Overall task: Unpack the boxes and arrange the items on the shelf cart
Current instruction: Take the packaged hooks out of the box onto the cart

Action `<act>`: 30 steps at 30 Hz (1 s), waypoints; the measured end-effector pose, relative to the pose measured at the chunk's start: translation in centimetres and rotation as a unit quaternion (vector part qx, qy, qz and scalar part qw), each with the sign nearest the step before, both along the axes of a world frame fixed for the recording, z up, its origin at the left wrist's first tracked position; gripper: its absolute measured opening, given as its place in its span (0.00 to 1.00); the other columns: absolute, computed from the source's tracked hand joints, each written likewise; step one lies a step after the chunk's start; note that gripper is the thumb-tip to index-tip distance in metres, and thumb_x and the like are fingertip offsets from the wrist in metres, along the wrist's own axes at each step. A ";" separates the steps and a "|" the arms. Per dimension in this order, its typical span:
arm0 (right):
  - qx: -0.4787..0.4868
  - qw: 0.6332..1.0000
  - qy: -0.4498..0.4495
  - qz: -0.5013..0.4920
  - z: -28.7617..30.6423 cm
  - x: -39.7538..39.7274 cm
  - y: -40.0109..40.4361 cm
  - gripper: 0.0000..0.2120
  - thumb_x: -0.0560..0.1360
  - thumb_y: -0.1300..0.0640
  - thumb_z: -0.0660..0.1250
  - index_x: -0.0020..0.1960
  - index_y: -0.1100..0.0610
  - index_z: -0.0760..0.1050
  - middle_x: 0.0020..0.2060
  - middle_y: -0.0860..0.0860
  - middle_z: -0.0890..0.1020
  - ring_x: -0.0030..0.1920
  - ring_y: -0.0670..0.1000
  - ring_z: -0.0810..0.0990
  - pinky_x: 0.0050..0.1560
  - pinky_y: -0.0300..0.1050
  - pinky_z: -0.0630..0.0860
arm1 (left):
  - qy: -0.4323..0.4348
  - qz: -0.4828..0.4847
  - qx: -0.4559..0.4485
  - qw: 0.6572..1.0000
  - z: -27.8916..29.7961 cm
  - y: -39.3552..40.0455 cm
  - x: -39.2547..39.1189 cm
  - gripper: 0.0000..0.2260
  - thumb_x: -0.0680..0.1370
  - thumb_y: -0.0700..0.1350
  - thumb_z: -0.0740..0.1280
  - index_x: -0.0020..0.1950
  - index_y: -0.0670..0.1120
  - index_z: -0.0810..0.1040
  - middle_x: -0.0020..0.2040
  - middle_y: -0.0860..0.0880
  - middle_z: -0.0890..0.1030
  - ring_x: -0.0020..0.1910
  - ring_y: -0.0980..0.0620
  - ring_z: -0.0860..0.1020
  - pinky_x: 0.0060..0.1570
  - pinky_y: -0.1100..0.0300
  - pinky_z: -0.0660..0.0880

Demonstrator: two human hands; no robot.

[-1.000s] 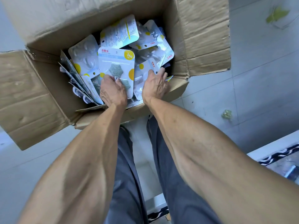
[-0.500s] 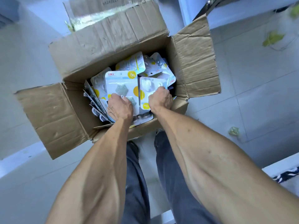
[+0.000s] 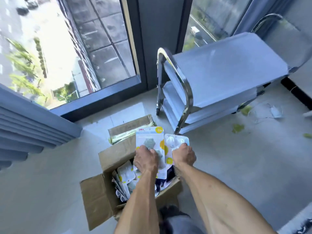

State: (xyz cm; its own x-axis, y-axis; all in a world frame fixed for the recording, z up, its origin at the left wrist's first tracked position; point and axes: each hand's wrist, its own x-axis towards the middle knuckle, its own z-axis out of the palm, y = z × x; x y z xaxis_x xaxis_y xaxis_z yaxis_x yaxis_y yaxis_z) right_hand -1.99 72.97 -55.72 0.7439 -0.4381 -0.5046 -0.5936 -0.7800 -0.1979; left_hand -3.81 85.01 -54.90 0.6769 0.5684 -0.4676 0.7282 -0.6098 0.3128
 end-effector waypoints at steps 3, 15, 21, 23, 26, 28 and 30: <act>0.005 0.999 -0.038 -0.022 5.9 2.2 -1.6 0.15 0.76 0.57 0.61 0.59 0.60 0.76 0.56 0.58 0.81 0.57 0.59 0.79 0.52 0.47 0.75 | -0.030 -0.019 -0.009 0.999 5.6 -1.7 2.7 0.09 0.76 0.46 0.62 0.41 0.44 0.77 0.45 0.43 0.81 0.45 0.42 0.81 0.40 0.56 0.72; -0.002 0.989 -0.144 -0.039 19.0 8.0 -11.8 0.12 0.78 0.54 0.60 0.59 0.57 0.74 0.57 0.54 0.77 0.57 0.56 0.79 0.50 0.46 0.75 | -0.097 -0.108 0.012 0.989 17.2 -12.4 10.1 0.07 0.77 0.50 0.61 0.40 0.49 0.68 0.47 0.46 0.80 0.49 0.44 0.80 0.42 0.57 0.70; -0.031 0.990 -0.134 -0.017 19.6 13.2 -22.1 0.14 0.78 0.52 0.58 0.60 0.56 0.74 0.59 0.53 0.76 0.58 0.53 0.79 0.52 0.45 0.75 | -0.077 -0.132 0.016 0.988 18.4 -21.9 15.0 0.07 0.77 0.50 0.59 0.43 0.49 0.71 0.48 0.47 0.80 0.48 0.45 0.80 0.42 0.56 0.70; -0.032 0.990 -0.137 -0.017 19.7 15.7 -25.6 0.14 0.78 0.53 0.58 0.60 0.56 0.75 0.59 0.53 0.77 0.58 0.54 0.80 0.52 0.45 0.75 | -0.068 -0.133 0.017 0.989 18.7 -24.9 17.0 0.08 0.78 0.50 0.58 0.47 0.48 0.74 0.50 0.47 0.80 0.50 0.46 0.80 0.45 0.56 0.71; -0.025 0.991 -0.129 -0.026 20.2 19.1 -29.7 0.13 0.77 0.58 0.59 0.59 0.56 0.76 0.59 0.53 0.76 0.57 0.55 0.80 0.53 0.45 0.75 | -0.061 -0.137 0.012 0.989 18.9 -28.6 19.6 0.09 0.79 0.48 0.58 0.51 0.47 0.76 0.50 0.48 0.79 0.51 0.46 0.79 0.44 0.56 0.71; -0.030 0.991 -0.127 -0.026 20.2 21.0 -31.8 0.13 0.77 0.58 0.59 0.59 0.56 0.76 0.59 0.53 0.77 0.56 0.56 0.81 0.52 0.45 0.75 | -0.066 -0.141 0.017 0.988 19.0 -30.5 21.3 0.08 0.80 0.47 0.57 0.51 0.47 0.75 0.49 0.49 0.79 0.49 0.47 0.79 0.41 0.57 0.68; -0.033 0.992 -0.118 -0.020 20.0 22.7 -33.3 0.13 0.77 0.58 0.60 0.59 0.56 0.76 0.58 0.53 0.77 0.55 0.55 0.81 0.52 0.45 0.76 | -0.062 -0.150 0.023 0.987 18.8 -31.7 23.0 0.09 0.81 0.48 0.57 0.51 0.47 0.75 0.50 0.48 0.79 0.50 0.47 0.79 0.42 0.57 0.67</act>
